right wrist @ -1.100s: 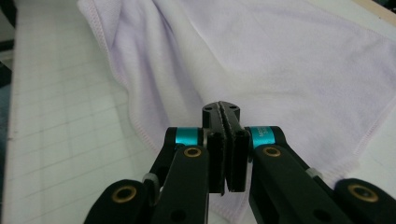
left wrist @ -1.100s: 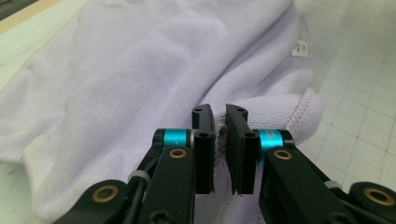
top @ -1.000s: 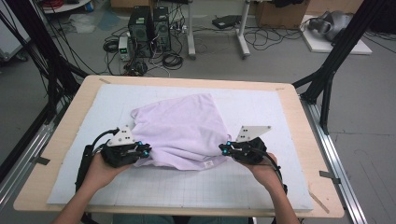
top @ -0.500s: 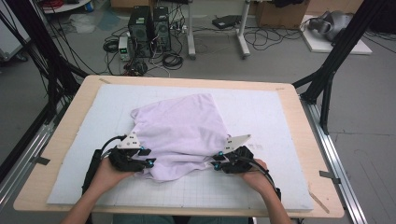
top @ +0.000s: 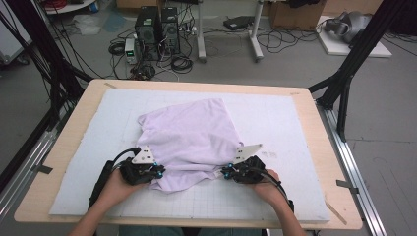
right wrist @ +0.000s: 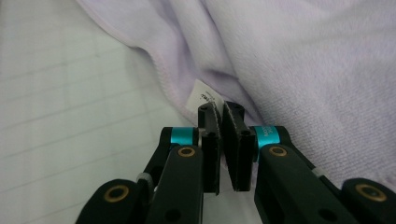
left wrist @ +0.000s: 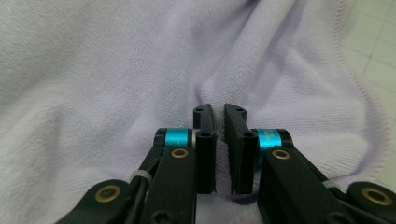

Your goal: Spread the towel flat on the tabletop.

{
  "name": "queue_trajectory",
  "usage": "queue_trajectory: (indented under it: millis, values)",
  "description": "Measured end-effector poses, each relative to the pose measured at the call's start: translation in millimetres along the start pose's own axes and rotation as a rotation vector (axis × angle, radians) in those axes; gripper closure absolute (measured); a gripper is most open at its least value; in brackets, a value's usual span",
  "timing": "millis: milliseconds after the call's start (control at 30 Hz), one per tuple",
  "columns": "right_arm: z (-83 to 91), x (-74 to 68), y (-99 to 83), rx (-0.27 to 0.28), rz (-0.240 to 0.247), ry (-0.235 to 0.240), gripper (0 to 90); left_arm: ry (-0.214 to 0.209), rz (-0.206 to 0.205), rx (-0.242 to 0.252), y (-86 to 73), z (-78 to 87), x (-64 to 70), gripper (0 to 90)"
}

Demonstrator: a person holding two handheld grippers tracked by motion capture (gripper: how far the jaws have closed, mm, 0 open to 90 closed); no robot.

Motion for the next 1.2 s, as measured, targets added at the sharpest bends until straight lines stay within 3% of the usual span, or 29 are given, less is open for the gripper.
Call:
queue_trajectory:
  millis: [233,367,433,467,533,667,900,967,1067,1200]
  values:
    - [35.4,-29.6,6.8,0.085,0.018,0.068,85.8,-0.010,-0.010,0.047,-0.8,35.1,10.1,83.4]
    - [53.4,-52.5,13.8,0.124,0.056,0.174,84.7,-0.051,-0.023,0.082,-1.2,57.9,21.2,83.0]
    - [63.7,-59.6,17.8,0.180,0.066,0.216,77.5,-0.058,-0.033,0.086,-2.0,65.3,23.7,77.2]
    - [68.4,-59.7,19.5,0.200,0.061,0.202,76.1,-0.055,-0.026,0.082,-2.6,66.5,23.5,69.8]
    - [72.7,-53.9,21.6,0.192,0.062,0.142,71.8,-0.048,-0.013,0.073,-5.1,65.0,20.3,61.6]
    - [58.6,-35.2,18.7,0.132,0.044,0.056,67.0,-0.024,0.007,0.059,-15.6,52.7,10.7,55.6]
    - [10.5,-20.3,9.7,0.037,0.039,0.017,59.8,0.021,0.029,-0.021,-36.7,25.0,-5.2,56.3]
    - [0.3,-20.0,9.2,0.004,0.053,0.013,59.7,0.007,0.043,-0.002,-39.1,24.7,-6.4,57.8]
    - [-13.0,-19.5,5.3,-0.038,0.047,0.029,65.5,-0.014,0.029,0.011,-40.8,24.9,-3.3,68.8]
    - [-14.7,-19.2,2.2,-0.018,0.010,0.067,81.7,-0.018,0.008,0.011,-41.0,25.6,2.7,82.9]
Point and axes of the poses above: each handheld gripper's, and its own axes: z roughly backward along the jaws, y roughly out of its top, x roughly to its right, the point moved 1 cm from there along -z, roughly forward along the jaws, and after that the axes turned 6 degrees about z, right-handed, at the moved point
